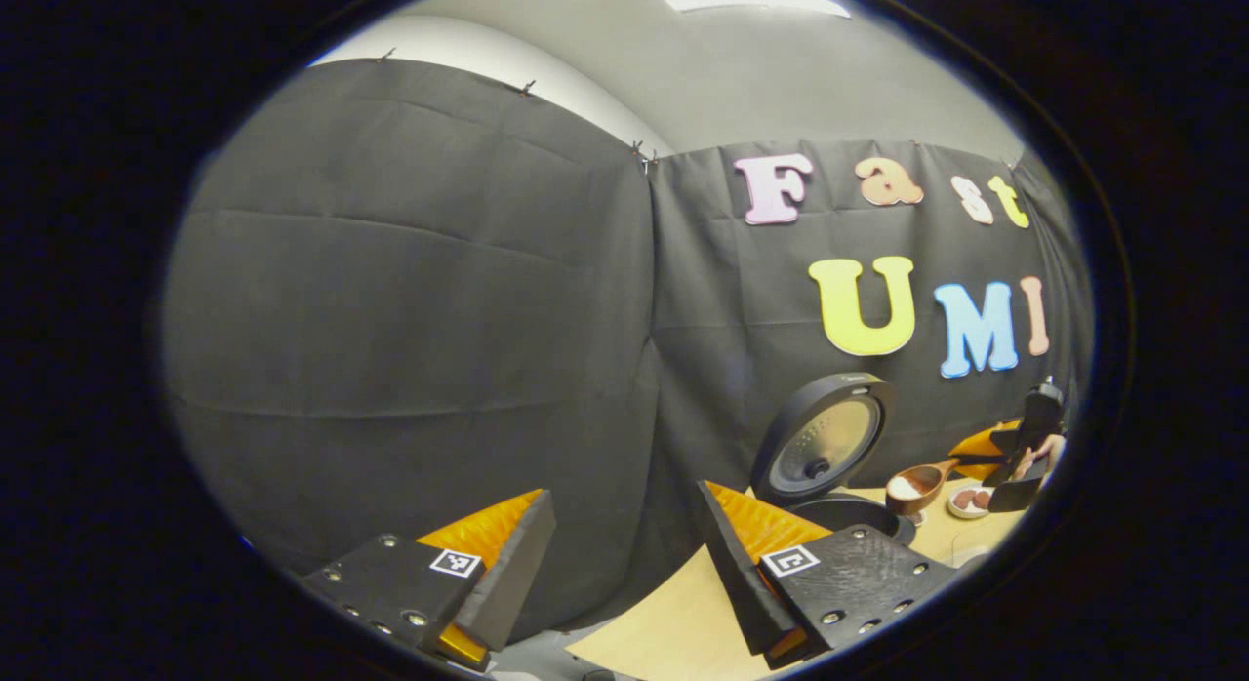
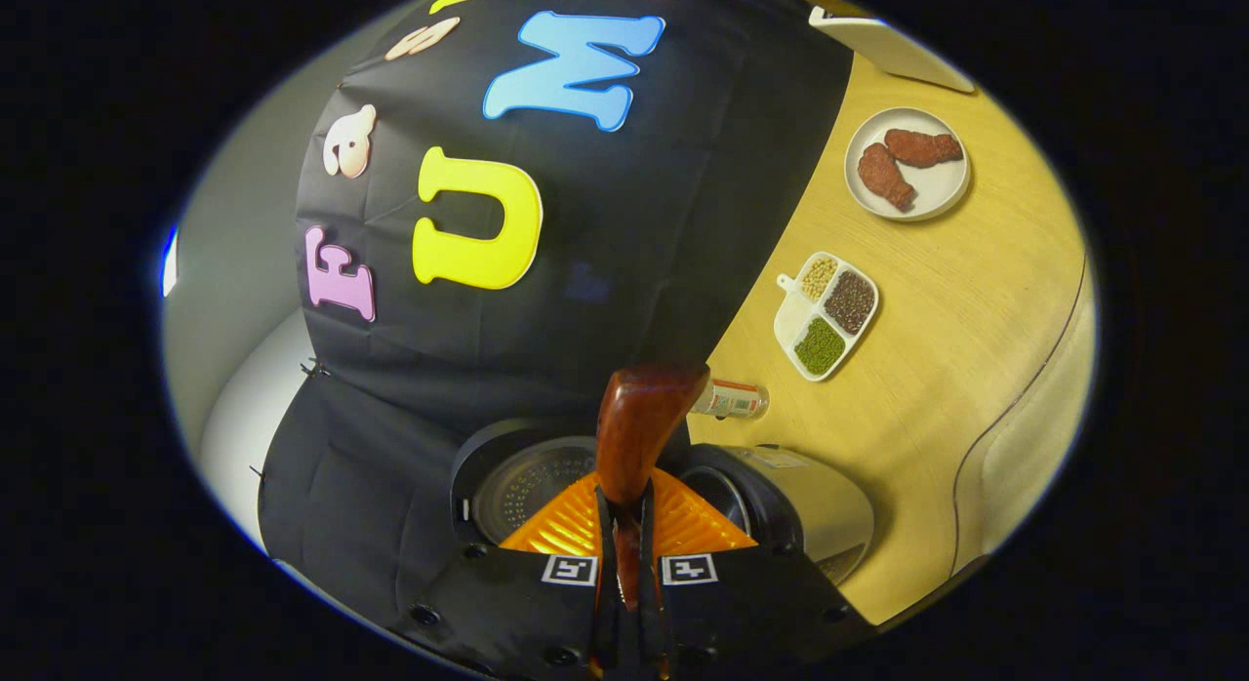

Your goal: Close the left gripper, press the button to open the rice cooker; take a wooden spoon from the chopstick holder with the right hand, scoop a spoonful of rice and pour it into the rice cooker, then put the wooden spoon back into the chopstick holder.

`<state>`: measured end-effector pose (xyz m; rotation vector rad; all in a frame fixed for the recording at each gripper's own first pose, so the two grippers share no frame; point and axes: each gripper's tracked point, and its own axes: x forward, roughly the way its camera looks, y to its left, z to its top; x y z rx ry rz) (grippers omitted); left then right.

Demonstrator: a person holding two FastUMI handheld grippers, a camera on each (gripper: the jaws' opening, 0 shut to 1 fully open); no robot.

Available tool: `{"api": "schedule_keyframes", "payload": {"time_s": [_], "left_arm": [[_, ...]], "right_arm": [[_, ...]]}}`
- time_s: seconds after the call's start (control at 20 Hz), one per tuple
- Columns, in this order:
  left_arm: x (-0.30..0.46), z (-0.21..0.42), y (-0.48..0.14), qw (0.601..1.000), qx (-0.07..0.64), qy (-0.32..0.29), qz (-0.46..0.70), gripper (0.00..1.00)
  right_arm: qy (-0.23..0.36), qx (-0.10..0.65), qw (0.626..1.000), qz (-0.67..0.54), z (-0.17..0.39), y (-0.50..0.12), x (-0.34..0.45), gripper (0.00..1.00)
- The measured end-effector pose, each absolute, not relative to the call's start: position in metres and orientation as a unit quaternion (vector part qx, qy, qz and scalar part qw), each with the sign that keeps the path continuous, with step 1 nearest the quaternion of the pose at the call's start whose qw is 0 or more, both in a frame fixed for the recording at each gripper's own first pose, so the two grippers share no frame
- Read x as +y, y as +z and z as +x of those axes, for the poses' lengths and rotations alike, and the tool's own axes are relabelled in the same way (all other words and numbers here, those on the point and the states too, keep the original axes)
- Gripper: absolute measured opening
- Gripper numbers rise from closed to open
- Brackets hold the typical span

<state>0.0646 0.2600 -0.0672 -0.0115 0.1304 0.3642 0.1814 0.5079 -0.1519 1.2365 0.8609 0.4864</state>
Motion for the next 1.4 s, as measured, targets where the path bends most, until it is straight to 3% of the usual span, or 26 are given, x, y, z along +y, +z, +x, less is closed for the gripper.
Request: {"api": "schedule_keyframes", "payload": {"time_s": [0.15, 0.2, 0.8, 1.4], "left_arm": [[0.270, 0.059, -0.072, 0.979, 0.069, 0.193, -0.005, 0.87], [0.274, 0.058, -0.074, 0.978, 0.071, 0.197, -0.005, 0.87], [0.297, 0.043, -0.096, 0.970, 0.092, 0.227, -0.011, 0.87], [0.291, 0.047, -0.099, 0.971, 0.093, 0.219, -0.015, 0.87]], "right_arm": [[0.236, 0.393, 0.712, 0.532, 0.179, -0.158, 0.536, 0.06], [0.240, 0.394, 0.717, 0.523, 0.179, -0.161, 0.544, 0.10], [0.269, 0.394, 0.795, 0.374, 0.173, -0.211, 0.586, 0.10], [0.352, 0.301, 0.869, 0.176, 0.161, -0.186, 0.605, 0.10]]}}
